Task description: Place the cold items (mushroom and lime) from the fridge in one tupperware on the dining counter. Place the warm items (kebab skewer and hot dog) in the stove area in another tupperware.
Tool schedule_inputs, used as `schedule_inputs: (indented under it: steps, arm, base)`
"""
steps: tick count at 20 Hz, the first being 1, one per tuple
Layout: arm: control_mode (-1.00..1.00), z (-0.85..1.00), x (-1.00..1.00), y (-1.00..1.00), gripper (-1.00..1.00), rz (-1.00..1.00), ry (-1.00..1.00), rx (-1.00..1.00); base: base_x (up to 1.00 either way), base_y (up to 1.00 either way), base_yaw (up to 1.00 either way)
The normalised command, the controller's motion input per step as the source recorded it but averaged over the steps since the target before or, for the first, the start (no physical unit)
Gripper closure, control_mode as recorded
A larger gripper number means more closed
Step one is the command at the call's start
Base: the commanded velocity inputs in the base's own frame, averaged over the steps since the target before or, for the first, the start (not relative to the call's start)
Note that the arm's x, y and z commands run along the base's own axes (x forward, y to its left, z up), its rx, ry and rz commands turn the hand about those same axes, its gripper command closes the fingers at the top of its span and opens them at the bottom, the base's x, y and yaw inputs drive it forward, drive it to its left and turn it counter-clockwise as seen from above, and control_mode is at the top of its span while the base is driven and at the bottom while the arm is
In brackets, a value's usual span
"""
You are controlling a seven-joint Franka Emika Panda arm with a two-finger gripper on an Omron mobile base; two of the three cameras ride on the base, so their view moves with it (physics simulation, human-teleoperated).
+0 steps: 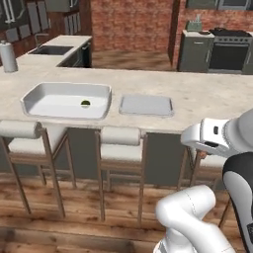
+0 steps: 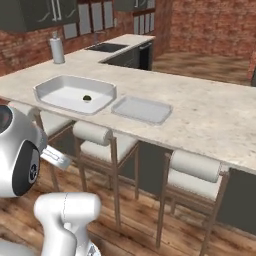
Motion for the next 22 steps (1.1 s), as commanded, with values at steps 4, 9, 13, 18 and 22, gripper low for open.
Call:
schedule_inputs:
  steps: [4, 9, 13, 18, 22]
  arm:
    - [1.00, 0.00, 0.00, 0.00, 1.00, 0.00, 0.00, 0.00]
    - [1.00, 0.00, 0.00, 0.00, 1.00, 0.00, 0.00, 0.00]
    - [1.00, 0.00, 0.00, 0.00, 1.00, 0.00, 0.00, 0.00]
    - [1.00, 0.00, 0.00, 0.00, 1.00, 0.00, 0.00, 0.00]
    - [1.00, 0.00, 0.00, 0.00, 1.00, 0.00, 0.00, 0.00]
  base:
    - [0.13, 1.00, -0.44]
    - [0.11, 1.00, -0.46]
    - [0.16, 1.00, -0.45]
    - [0.30, 0.89, -0.40]
    - [0.48, 0.53, -0.29]
